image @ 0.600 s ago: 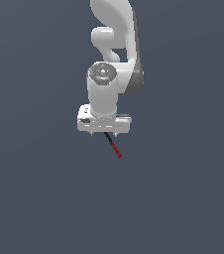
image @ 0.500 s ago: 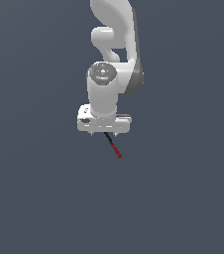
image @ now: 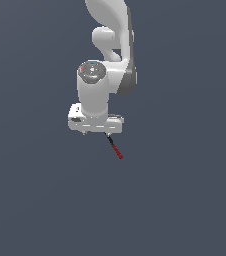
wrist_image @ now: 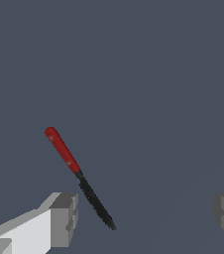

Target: Pick up the object and move it to a goal position.

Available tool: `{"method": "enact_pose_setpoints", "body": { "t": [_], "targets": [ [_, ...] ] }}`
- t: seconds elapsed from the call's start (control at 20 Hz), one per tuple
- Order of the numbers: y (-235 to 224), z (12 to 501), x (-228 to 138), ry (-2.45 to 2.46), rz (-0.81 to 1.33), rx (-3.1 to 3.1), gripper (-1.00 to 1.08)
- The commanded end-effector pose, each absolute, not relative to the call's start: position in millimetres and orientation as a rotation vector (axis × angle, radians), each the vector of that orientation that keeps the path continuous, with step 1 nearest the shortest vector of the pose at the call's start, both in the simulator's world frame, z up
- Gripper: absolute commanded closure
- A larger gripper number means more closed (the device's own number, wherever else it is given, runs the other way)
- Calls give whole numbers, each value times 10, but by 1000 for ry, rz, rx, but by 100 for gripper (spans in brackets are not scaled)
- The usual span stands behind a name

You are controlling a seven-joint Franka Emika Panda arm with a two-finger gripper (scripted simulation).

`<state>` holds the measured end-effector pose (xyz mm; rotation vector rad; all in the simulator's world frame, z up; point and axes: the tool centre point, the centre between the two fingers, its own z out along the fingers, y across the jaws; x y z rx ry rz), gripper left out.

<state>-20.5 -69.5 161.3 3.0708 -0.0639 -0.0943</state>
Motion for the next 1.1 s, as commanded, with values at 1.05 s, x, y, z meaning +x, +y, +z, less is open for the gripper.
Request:
{"method": "enact_pose_setpoints", "body": {
  "t": [1.05],
  "targets": [
    [-283, 894, -515, 485, -40, 3079, -92]
  ]
}}
